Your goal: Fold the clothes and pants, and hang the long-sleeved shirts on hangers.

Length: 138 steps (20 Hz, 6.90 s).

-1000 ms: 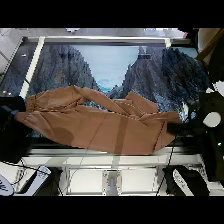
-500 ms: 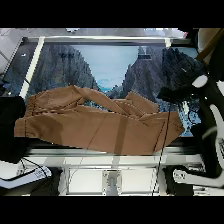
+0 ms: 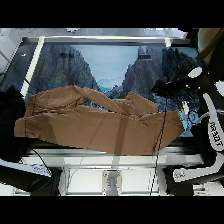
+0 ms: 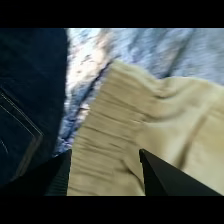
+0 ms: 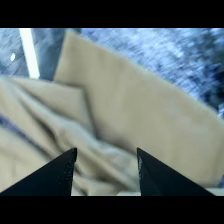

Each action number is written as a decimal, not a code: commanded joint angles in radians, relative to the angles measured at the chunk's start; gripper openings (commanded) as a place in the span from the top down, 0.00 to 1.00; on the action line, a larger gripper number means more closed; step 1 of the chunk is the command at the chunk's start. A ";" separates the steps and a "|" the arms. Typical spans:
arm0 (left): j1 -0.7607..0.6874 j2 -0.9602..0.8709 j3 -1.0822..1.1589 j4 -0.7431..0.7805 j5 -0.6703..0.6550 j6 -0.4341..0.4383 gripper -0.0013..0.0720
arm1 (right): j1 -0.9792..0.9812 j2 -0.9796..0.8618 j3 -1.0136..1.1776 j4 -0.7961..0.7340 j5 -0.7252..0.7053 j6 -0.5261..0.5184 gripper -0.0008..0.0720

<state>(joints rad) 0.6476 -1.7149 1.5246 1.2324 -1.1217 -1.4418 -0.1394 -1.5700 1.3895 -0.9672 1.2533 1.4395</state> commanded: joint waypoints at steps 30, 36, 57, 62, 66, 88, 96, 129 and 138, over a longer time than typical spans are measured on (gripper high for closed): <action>0.055 -0.144 0.217 -0.350 -0.177 0.383 0.96 | 0.072 -0.023 0.032 -0.191 -0.135 0.037 0.37; 0.071 -0.017 0.217 -0.325 -0.174 0.346 0.96 | -0.127 -0.122 0.032 -0.060 0.003 0.023 0.37; 0.057 0.006 0.217 -0.317 -0.163 0.189 0.96 | -0.128 -0.316 0.028 0.072 0.060 -0.255 0.38; 0.057 0.006 0.217 -0.310 -0.163 0.188 0.96 | -0.128 -0.300 0.028 0.133 0.077 -0.319 0.97; 0.058 0.021 0.218 -0.310 -0.163 0.189 0.96 | -0.134 -0.190 0.066 0.172 0.193 -0.352 0.97; 0.079 0.090 0.218 -0.290 -0.125 0.207 0.96 | -0.249 0.077 0.146 -0.271 -0.055 0.378 0.97; 0.048 0.059 0.217 -0.290 -0.125 0.188 0.96 | -0.234 -0.132 0.157 0.134 -0.610 0.147 0.41; 0.038 0.053 0.217 -0.290 -0.182 0.188 0.96 | -0.197 -0.158 -0.259 0.474 -0.607 -0.279 0.63; 0.040 0.057 0.218 -0.290 -0.187 0.189 0.96 | -0.204 -0.117 -0.237 0.444 -0.541 -0.264 0.97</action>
<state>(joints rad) 0.6865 -1.6642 1.7420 0.9421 -1.3041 -1.2537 -0.3374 -1.7218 1.1461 -0.4999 0.6628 1.1736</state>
